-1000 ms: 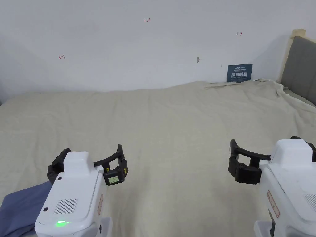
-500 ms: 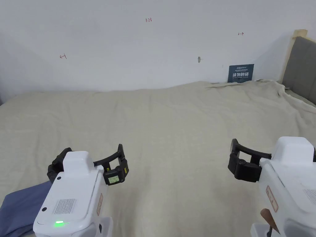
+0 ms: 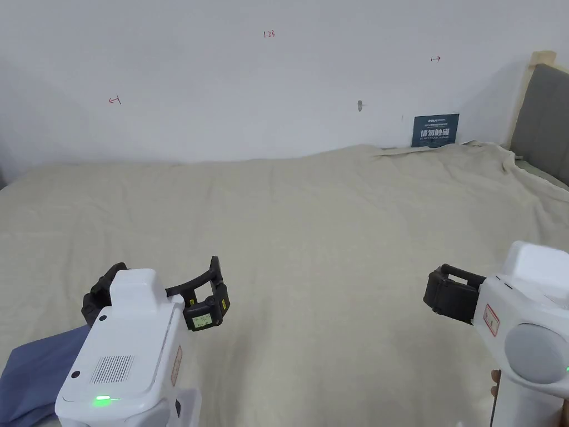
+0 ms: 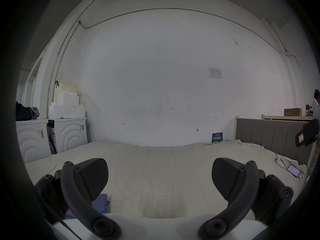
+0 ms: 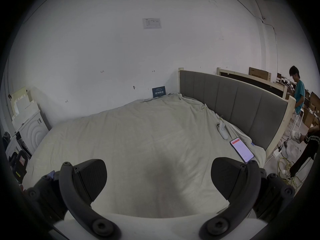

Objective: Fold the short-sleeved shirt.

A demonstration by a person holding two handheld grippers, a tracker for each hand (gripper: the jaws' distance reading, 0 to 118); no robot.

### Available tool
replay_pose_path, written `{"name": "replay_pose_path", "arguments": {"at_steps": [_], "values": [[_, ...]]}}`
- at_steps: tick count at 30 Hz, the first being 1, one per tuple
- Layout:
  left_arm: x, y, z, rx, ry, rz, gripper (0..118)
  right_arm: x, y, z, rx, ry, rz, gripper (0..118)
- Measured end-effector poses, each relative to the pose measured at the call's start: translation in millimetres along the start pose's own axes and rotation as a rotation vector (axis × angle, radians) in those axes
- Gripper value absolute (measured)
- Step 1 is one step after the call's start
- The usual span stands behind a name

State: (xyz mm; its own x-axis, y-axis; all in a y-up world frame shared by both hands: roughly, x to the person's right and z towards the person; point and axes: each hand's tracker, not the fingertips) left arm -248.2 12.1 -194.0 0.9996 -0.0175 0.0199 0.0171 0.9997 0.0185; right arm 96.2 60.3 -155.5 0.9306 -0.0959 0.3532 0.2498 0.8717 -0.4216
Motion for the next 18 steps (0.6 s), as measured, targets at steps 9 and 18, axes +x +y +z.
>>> {"name": "replay_pose_path", "arguments": {"at_steps": [9, 18], "values": [[-1.7, 2.3, 1.9, 0.009, 0.005, -0.004, 118, 4.5, 1.1, -5.0, 0.042, 0.041, 0.016, 117], [-3.0, 2.6, 2.9, 0.014, 0.005, -0.007, 118, 10.4, -16.2, -4.8, 0.335, 0.173, 0.061, 118]]}}
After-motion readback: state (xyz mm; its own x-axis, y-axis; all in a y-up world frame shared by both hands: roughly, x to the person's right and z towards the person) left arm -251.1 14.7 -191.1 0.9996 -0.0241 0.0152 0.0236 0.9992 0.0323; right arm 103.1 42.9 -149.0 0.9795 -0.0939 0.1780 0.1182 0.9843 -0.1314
